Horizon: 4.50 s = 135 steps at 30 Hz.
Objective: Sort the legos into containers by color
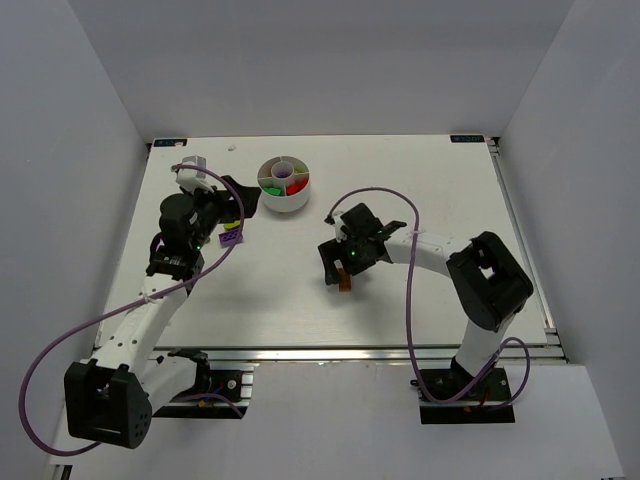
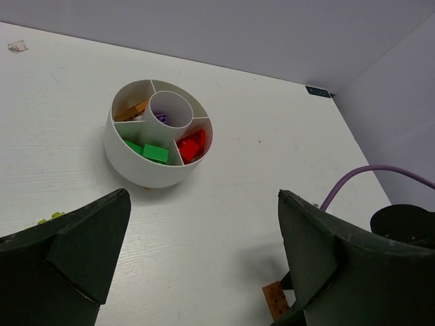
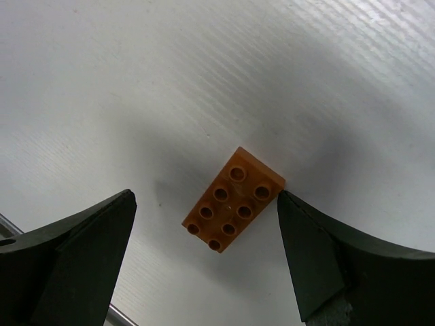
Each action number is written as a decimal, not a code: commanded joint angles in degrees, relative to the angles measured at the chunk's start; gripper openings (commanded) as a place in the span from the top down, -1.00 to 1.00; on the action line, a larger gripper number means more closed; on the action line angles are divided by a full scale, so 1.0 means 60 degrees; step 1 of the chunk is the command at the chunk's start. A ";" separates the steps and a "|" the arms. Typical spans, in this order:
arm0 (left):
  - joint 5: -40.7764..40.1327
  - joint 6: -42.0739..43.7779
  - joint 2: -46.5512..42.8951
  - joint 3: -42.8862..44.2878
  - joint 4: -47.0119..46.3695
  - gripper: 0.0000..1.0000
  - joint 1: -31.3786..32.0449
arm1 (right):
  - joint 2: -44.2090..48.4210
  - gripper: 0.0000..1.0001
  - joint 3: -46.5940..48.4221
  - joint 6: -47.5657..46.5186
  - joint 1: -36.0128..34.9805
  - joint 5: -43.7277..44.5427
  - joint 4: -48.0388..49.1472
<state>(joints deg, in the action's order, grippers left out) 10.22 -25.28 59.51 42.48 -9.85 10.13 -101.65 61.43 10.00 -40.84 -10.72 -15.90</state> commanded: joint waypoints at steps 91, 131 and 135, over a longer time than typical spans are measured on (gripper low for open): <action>0.6075 -0.0665 0.3398 0.0113 -0.1699 -0.58 0.3497 | 0.6219 1.00 -0.3119 -0.5797 -0.0927 -0.1451 0.3383; 0.6735 0.0345 0.4101 0.0962 -0.0073 1.00 0.3746 | 0.5838 -0.79 -0.3046 -0.5973 -0.1294 0.0688 0.3661; 0.6384 0.0697 0.4043 0.1079 0.0322 1.00 0.3732 | 0.5735 -0.79 -0.2958 -0.5900 -0.1294 0.1024 0.3646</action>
<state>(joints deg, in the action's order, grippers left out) 49.12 -24.23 85.10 46.65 -10.24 32.38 -66.85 42.19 -25.85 -48.73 -7.01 3.33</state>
